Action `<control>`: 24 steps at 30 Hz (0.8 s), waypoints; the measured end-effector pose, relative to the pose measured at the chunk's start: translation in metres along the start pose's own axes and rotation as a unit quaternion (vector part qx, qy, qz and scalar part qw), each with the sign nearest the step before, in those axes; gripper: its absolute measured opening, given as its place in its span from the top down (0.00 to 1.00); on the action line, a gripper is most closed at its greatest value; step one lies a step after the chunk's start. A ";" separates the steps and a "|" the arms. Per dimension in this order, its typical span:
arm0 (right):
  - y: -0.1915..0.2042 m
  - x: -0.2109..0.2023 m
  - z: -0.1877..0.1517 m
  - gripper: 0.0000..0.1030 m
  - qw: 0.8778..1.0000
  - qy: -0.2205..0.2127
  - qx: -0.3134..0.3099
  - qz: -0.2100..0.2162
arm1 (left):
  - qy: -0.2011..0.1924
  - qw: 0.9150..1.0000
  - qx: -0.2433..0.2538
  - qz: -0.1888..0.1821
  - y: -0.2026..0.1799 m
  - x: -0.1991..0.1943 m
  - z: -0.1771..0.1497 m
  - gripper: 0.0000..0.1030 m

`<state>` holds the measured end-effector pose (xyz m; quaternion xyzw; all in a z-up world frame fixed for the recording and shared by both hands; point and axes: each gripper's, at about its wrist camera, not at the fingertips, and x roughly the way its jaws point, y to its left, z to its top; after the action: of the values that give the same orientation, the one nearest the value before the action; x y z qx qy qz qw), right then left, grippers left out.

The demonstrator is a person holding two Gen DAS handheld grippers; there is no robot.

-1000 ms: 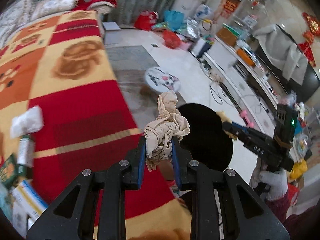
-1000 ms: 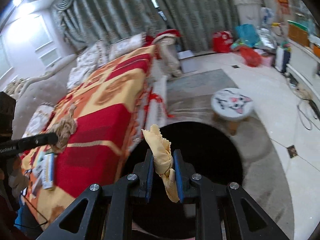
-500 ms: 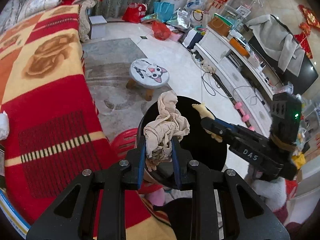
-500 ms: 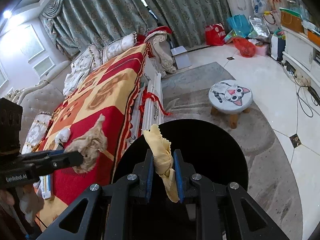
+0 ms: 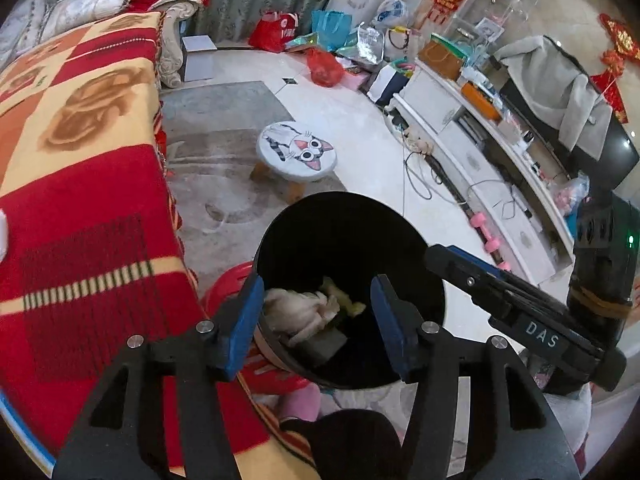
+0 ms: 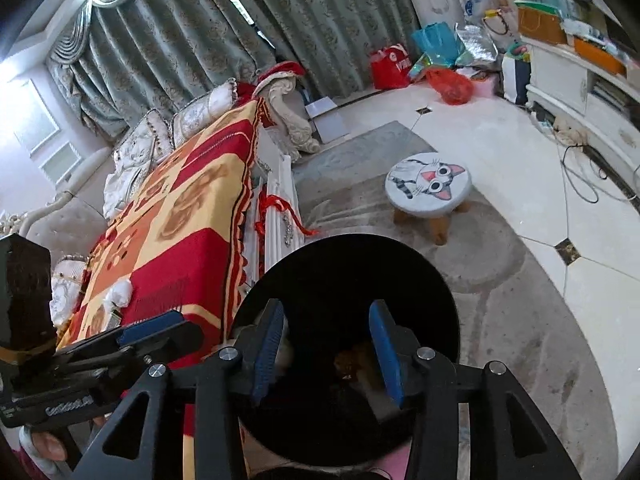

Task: Collect trash
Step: 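Open the left gripper over the bin while the right gripper releases the yellow cloth, then move both open grippers back over the remaining trash on the bedspread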

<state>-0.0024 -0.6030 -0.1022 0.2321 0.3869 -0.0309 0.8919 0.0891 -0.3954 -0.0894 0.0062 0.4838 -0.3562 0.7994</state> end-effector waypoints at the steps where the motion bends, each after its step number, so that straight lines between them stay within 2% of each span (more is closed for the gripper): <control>1: 0.003 -0.005 -0.002 0.58 1.000 -0.002 -0.003 0.001 | -0.002 1.000 0.002 0.006 -0.001 -0.005 0.002 0.47; 7: 0.035 -0.008 -0.008 0.58 0.999 0.005 -0.037 -0.015 | -0.014 0.999 -0.009 0.038 0.013 -0.045 -0.009 0.47; 11: 0.063 -0.017 -0.012 0.57 0.999 -0.010 -0.050 -0.003 | -0.026 0.996 -0.004 0.083 0.029 -0.074 -0.020 0.47; 12: 0.070 -0.018 -0.013 0.56 0.999 -0.012 -0.053 0.000 | -0.030 0.996 -0.005 0.089 0.033 -0.080 -0.023 0.47; 14: 0.085 -0.020 -0.015 0.41 0.998 -0.014 -0.064 0.005 | -0.039 0.994 -0.012 0.104 0.044 -0.093 -0.031 0.47; 15: 0.095 -0.021 -0.016 0.39 0.997 -0.015 -0.070 0.007 | -0.043 0.993 -0.015 0.109 0.049 -0.099 -0.034 0.47; 24: 0.164 -0.013 -0.034 0.38 0.993 -0.006 -0.111 0.031 | -0.073 0.982 -0.035 0.169 0.100 -0.143 -0.063 0.47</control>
<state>0.0045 -0.4437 -0.0490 0.1433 0.3751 0.0380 0.9150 0.0588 -0.2179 -0.0450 0.0334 0.4285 -0.1984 0.8808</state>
